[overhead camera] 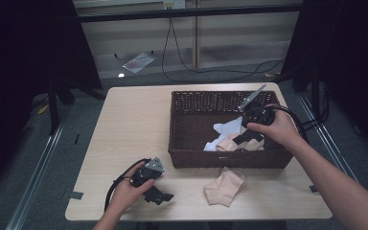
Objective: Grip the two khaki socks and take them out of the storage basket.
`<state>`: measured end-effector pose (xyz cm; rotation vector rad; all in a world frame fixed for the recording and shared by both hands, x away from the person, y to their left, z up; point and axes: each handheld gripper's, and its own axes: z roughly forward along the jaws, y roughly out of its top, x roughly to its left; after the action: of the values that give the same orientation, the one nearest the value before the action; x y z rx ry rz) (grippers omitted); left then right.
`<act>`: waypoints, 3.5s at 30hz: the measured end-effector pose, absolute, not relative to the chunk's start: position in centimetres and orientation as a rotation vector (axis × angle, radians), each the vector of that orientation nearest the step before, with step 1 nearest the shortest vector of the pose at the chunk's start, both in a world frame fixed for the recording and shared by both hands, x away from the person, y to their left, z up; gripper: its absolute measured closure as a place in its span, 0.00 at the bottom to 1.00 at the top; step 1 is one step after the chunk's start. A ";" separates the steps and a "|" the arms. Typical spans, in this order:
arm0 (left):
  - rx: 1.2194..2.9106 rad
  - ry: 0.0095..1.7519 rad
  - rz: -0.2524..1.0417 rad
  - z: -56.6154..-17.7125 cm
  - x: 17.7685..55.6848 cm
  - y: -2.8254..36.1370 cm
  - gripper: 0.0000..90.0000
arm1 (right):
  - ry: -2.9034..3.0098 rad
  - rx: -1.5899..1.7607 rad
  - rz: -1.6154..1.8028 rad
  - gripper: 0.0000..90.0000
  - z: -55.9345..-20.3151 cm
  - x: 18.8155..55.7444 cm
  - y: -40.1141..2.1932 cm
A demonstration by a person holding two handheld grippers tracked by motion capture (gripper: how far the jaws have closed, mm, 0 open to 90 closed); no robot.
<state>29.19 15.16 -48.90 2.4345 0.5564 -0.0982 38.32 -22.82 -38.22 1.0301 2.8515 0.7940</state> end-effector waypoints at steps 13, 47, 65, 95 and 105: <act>2.463 0.533 -0.084 -48.7 29.3 15.3 0.02 | 2.839 1.056 0.722 0.16 -40.4 39.7 -21.9; 2.448 0.551 -0.082 -48.8 29.3 15.3 0.02 | 2.886 1.046 0.552 0.58 -45.5 40.4 -20.5; 2.437 0.559 -0.075 -48.7 29.3 15.4 0.02 | 2.905 1.112 0.740 0.84 -41.3 39.8 -22.6; 2.440 0.545 -0.072 -48.6 29.3 15.2 0.02 | 2.930 1.016 0.949 0.84 -32.1 36.6 -25.0; 2.445 0.549 -0.077 -48.6 29.2 15.2 0.02 | 2.972 0.937 0.980 0.84 -31.6 35.3 -24.4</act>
<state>29.17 15.18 -48.58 2.4453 0.5487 -0.0774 35.29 -24.45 -31.55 0.9371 2.9716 0.9804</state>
